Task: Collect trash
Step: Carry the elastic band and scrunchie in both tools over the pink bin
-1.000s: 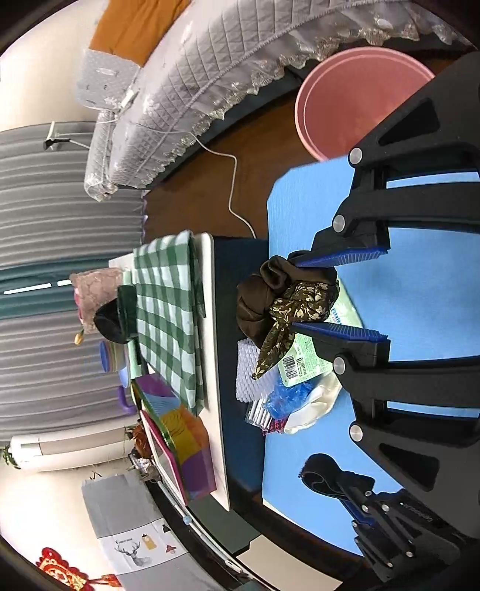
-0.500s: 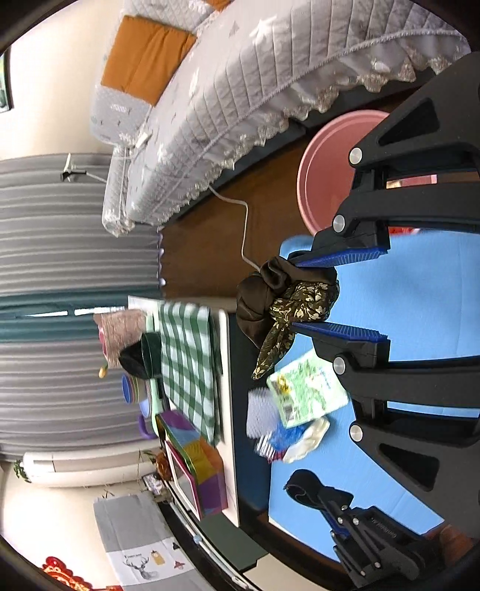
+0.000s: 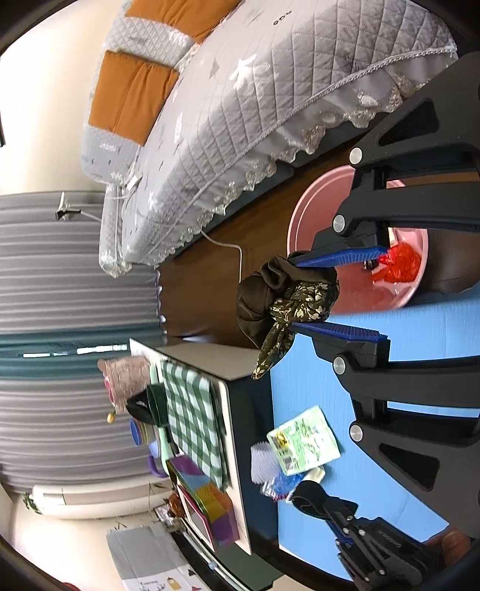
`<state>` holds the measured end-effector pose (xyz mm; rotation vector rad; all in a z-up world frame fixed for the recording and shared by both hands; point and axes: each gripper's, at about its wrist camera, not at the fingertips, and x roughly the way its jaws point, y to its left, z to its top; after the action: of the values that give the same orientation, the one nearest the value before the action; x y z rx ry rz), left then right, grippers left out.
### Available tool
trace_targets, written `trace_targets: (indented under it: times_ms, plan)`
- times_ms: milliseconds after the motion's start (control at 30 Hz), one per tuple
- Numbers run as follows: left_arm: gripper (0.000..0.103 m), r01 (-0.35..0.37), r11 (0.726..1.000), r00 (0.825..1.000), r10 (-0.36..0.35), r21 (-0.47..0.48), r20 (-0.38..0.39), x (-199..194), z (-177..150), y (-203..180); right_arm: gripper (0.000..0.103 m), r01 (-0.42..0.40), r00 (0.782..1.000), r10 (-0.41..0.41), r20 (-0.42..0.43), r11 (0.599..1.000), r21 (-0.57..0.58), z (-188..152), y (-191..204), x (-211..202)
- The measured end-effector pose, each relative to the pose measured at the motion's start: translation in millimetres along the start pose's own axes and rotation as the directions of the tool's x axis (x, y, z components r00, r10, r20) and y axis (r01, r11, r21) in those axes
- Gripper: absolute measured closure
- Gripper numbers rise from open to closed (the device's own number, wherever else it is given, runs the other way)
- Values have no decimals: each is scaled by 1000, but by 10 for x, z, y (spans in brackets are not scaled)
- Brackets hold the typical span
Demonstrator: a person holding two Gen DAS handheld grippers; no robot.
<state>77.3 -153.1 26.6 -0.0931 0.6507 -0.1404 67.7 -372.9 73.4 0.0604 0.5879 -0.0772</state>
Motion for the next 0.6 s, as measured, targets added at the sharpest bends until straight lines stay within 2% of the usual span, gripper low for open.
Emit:
trace_targets:
  times_ms: [267, 600]
  plan:
    - [92, 49, 996, 999, -48, 71, -18, 101, -46, -427, 74, 76, 997, -76, 3, 996, 39, 19, -441, 48]
    - [92, 101, 989, 994, -97, 106, -43, 272, 19, -829, 74, 116, 993, -115, -18, 988, 106, -30, -880, 164]
